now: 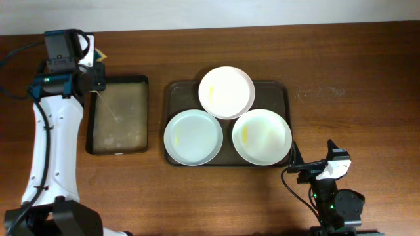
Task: Clean dirty plates on tray and stack at the side
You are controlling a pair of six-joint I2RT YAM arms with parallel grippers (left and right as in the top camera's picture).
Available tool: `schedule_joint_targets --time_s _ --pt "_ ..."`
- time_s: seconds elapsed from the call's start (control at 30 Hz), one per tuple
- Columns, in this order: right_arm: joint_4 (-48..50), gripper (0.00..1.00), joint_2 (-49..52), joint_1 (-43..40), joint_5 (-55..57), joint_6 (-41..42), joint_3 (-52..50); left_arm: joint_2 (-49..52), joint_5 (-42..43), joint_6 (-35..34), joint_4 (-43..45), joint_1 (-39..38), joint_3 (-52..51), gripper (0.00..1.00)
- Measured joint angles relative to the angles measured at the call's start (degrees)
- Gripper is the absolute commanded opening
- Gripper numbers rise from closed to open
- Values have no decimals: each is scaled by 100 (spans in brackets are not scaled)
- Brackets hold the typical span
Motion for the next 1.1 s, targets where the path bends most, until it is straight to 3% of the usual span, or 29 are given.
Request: schedule_joint_targets --time_s 0.1,0.23,0.43,1.1 --pt "0 98 0 0 0 2 0 0 -142 260 4 -304 0 0" --pt "0 98 0 0 0 0 0 4 -942 444 111 -831 0 0" --pt "0 98 0 0 0 -2 0 4 -1530 498 219 -935 0 0" --pt "0 98 0 0 0 4 0 4 -1716 496 219 -702 0 0"
